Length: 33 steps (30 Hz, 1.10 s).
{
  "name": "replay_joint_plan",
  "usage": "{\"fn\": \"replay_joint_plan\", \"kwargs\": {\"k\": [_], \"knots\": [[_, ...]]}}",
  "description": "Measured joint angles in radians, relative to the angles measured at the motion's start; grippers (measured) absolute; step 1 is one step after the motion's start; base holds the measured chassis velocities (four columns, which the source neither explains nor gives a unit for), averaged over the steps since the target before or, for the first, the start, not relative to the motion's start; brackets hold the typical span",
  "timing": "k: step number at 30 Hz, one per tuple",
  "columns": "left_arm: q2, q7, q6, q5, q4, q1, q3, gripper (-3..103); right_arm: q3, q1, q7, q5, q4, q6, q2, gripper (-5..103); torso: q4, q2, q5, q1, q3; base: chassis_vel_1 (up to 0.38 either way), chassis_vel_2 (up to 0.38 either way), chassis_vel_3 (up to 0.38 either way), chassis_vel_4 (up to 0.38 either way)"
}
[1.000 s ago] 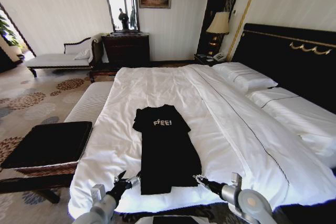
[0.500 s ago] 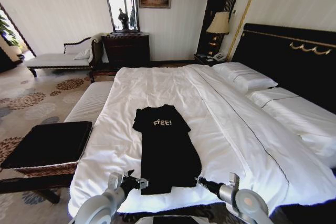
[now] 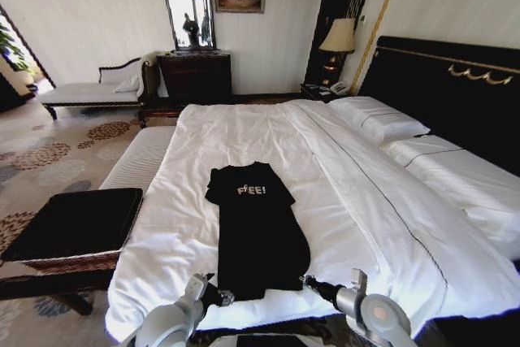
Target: Fold the clothes on the bed and place them into the basket.
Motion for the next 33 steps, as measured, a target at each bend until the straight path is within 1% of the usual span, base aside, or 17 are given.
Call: {"fn": "replay_joint_plan", "kwargs": {"k": [2,5,7,10,12,13,16,18,23,24,25,26,27,28,30,31,33], "knots": [[-0.004,-0.001,0.000,0.003,0.006,-0.001,0.003,86,-0.001,0.001,0.000,0.000,0.000,0.000,0.001,2,0.0000,0.000,0.0000,0.000,0.000,0.000,0.000,0.000,0.000],[-0.024,-0.002,-0.002,0.076,0.040,-0.004,0.014,86,-0.006,0.004,0.001,-0.002,0.001,0.000,0.005,2,-0.0002,0.000,-0.0001,0.000,0.000,0.000,0.000,0.000,0.000],[-0.024,-0.002,-0.002,0.085,0.040,0.000,0.010,86,-0.007,0.003,0.000,-0.003,0.001,0.000,0.005,2,-0.0002,0.000,-0.0001,0.000,0.000,0.000,0.000,0.000,0.000],[-0.024,-0.003,-0.008,0.114,0.010,0.050,-0.060,86,-0.009,-0.004,-0.003,-0.010,-0.001,0.000,0.007,2,-0.0001,0.000,0.0000,0.000,0.000,0.000,0.000,0.000,0.000],[-0.023,-0.004,-0.010,0.117,0.001,0.061,-0.072,86,-0.010,-0.004,-0.003,-0.011,-0.002,0.000,0.007,2,-0.0001,0.000,0.0000,0.000,0.000,0.000,0.000,0.000,0.000],[-0.019,-0.008,-0.013,0.120,-0.031,0.100,-0.108,87,-0.013,-0.001,-0.004,-0.014,-0.005,0.000,0.008,2,-0.0001,0.000,0.0000,0.000,0.000,0.000,0.000,0.000,0.000],[-0.013,-0.015,-0.014,0.122,-0.062,0.140,-0.139,88,-0.017,0.004,-0.004,-0.015,-0.008,0.000,0.008,2,-0.0001,0.000,0.0000,0.000,0.000,0.000,0.000,0.000,0.000],[-0.007,-0.021,-0.013,0.123,-0.096,0.198,-0.177,88,-0.022,0.012,-0.003,-0.015,-0.009,0.000,0.008,2,-0.0001,0.000,0.0000,0.000,0.000,0.000,0.000,0.000,0.000],[-0.005,-0.023,-0.018,0.114,-0.117,0.273,-0.235,88,-0.023,0.014,-0.003,-0.018,-0.011,0.000,0.011,2,0.0003,0.000,0.0002,0.000,0.000,0.000,0.000,0.000,0.000],[-0.014,-0.016,-0.028,0.094,-0.120,0.266,-0.230,84,-0.023,0.013,-0.004,-0.020,-0.013,0.000,0.015,2,0.0002,0.000,0.0001,0.000,0.000,0.000,0.000,0.000,0.000],[-0.018,-0.015,-0.030,0.088,-0.121,0.260,-0.225,86,-0.023,0.013,-0.004,-0.021,-0.014,0.000,0.017,2,0.0002,0.000,0.0001,0.000,0.000,0.000,0.000,0.000,0.000],[-0.035,-0.013,-0.033,0.070,-0.121,0.217,-0.192,88,-0.024,0.011,-0.005,-0.026,-0.015,0.001,0.023,2,0.0000,0.000,-0.0002,0.000,0.000,0.000,0.000,0.000,0.000],[-0.035,-0.013,-0.033,0.070,-0.121,0.217,-0.192,88,-0.024,0.011,-0.005,-0.026,-0.015,0.001,0.023,2,0.0000,0.000,-0.0002,0.000,0.000,0.000,0.000,0.000,0.000],[-0.043,-0.015,-0.033,0.062,-0.120,0.190,-0.166,88,-0.027,0.010,-0.005,-0.030,-0.015,0.001,0.026,2,-0.0005,0.000,-0.0003,0.000,0.000,0.000,0.000,0.000,0.000],[-0.044,-0.021,-0.025,0.055,-0.111,0.157,-0.129,89,-0.032,0.010,-0.005,-0.035,-0.014,0.001,0.027,2,-0.0005,0.000,0.0000,0.000,0.000,0.000,0.000,0.000,0.000],[-0.044,-0.021,-0.025,0.055,-0.111,0.157,-0.129,89,-0.032,0.010,-0.005,-0.035,-0.014,0.001,0.027,2,-0.0005,0.000,0.0000,0.000,0.000,0.000,0.000,0.000,0.000],[-0.028,-0.022,-0.022,0.037,-0.092,0.115,-0.081,89,-0.038,0.014,-0.005,-0.039,-0.012,0.001,0.025,2,0.0000,0.000,0.0001,0.000,0.000,0.000,0.000,0.000,0.000]]}}
